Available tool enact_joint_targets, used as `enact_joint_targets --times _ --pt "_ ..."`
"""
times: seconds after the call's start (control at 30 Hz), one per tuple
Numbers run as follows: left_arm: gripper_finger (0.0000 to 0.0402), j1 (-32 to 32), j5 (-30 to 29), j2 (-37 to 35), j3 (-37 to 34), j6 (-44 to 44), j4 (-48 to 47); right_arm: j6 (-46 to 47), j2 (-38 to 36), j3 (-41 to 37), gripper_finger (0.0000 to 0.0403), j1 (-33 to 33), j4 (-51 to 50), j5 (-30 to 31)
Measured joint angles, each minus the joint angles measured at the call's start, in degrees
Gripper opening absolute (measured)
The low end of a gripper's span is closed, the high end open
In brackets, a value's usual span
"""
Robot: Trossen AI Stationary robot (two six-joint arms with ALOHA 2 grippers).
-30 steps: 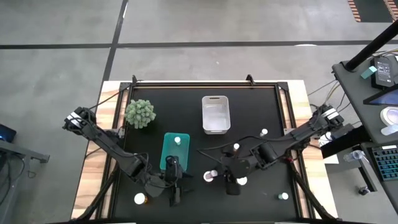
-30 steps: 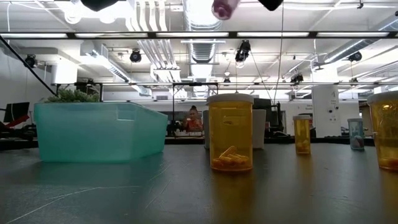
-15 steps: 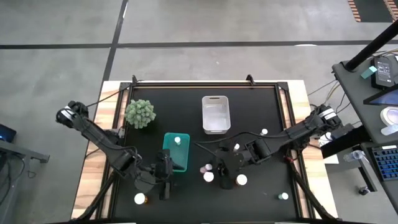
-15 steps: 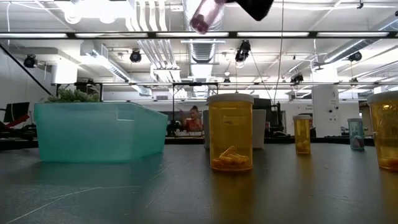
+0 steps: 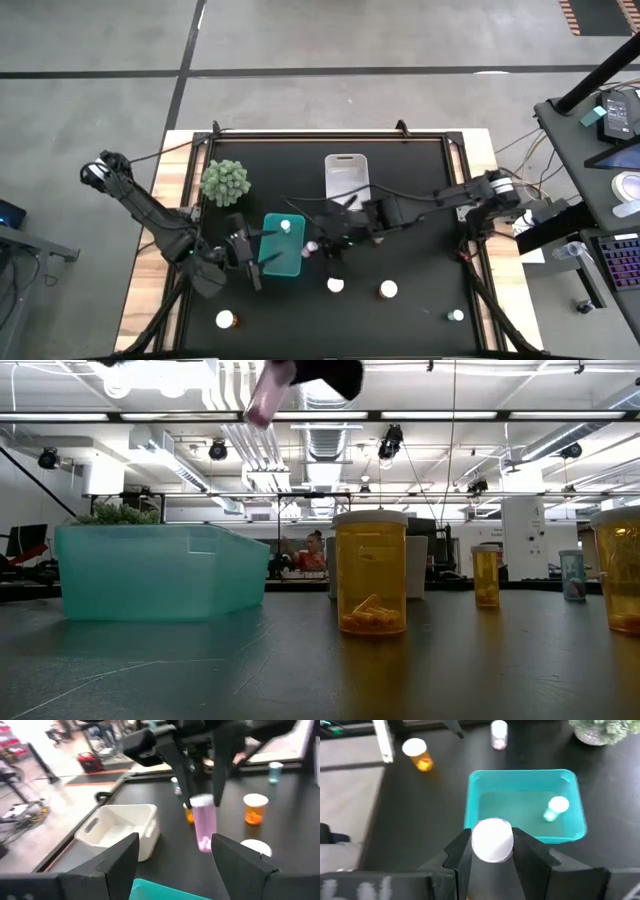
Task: Pick and place medicine bottles into bin by pill shape (circle, oval)
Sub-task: Put the pink pill bottle into the green bin
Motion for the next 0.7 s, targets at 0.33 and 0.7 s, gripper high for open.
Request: enact_joint_targets --times 0.33,0.7 --pt "0.0233 0.0 -1.0 -9.5 -8.5 5.6 9.9 -3.7 11.1 16.8 0.0120 -2.5 -11.0 -0.5" --pt "0.0233 0.1 -1.3 -12.7 -11.9 6.1 12.2 -7.3 22.5 33.0 0.0121 -2.6 -20.1 -1.7"
